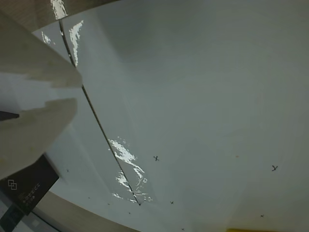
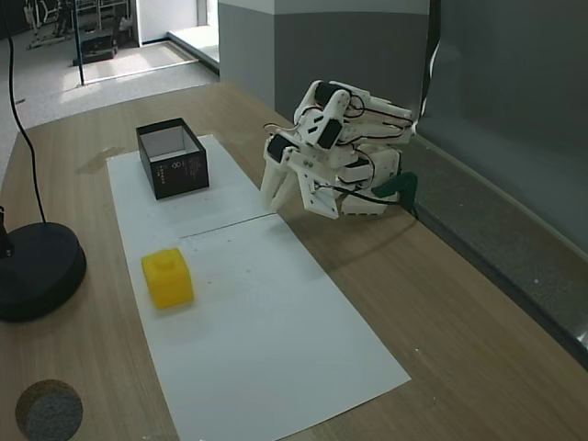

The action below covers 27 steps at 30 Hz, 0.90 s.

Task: Grab a yellow square and put it in the box.

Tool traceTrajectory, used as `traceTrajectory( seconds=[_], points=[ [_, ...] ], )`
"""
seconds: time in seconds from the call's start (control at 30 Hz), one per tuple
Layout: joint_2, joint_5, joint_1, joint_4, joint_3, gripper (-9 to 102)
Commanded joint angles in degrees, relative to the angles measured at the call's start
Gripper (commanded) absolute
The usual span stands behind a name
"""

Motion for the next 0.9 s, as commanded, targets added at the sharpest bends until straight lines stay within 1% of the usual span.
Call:
traceTrajectory(
  seconds=[0.0,0.53,0.6,0.77,0.8,0.87],
  points=[
    [0.1,2.1,-3.4,0.1,-3.2,0],
    [0.1,2.6,-3.1,-0.8,-4.4,0],
    [0.1,2.6,-2.2,-3.8,-6.7,0],
    [0.0,1.9,4.0,-17.8,-10.7,0],
    [0.0,0.6,4.3,-19.6,-12.0,2],
    [-1.0,-5.0,4.3,-21.8,-15.5,9]
  ],
)
